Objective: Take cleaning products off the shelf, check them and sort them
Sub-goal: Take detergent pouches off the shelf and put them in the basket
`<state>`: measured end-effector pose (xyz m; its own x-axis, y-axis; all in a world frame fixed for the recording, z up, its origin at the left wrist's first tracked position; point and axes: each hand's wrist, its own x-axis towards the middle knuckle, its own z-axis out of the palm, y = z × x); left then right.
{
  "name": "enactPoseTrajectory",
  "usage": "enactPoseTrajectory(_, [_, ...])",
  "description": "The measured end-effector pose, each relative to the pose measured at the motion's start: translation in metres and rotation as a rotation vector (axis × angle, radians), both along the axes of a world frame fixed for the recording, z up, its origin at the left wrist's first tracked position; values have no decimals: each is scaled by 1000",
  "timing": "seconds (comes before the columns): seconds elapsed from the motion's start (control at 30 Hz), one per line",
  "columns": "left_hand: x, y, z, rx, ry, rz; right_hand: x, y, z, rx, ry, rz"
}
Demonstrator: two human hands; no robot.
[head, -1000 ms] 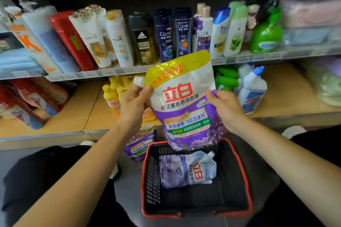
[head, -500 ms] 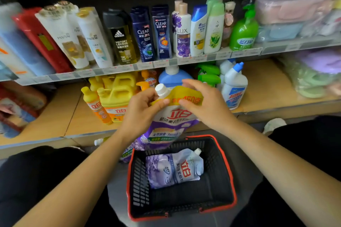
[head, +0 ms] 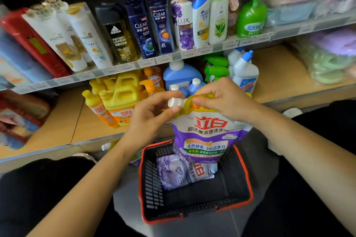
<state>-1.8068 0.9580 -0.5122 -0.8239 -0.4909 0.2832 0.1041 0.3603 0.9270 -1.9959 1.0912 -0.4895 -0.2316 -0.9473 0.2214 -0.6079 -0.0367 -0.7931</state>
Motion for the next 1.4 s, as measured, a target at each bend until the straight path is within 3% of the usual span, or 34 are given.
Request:
enactPoseTrajectory(0.4, [-10, 2, -1, 149, -9, 149, 5, 2, 2, -11, 210, -35])
enactPoseTrajectory(0.57, [-13, 0, -4, -16, -30, 286, 15, 2, 0, 17, 245, 34])
enactPoseTrajectory(0.87, [3, -18, 16, -348, -100, -73, 11, 2, -3, 29, 85, 17])
enactPoseTrajectory(1.0, [8, -18, 17, -491, -108, -117, 6, 2, -3, 38, 63, -24])
enactPoseTrajectory(1.2, [4, -13, 16, -422, -54, -67, 3, 1, -4, 6, 83, -9])
enactPoseTrajectory(1.4, [1, -15, 12, -453, -144, 49, 4, 1, -6, -8, 166, 30])
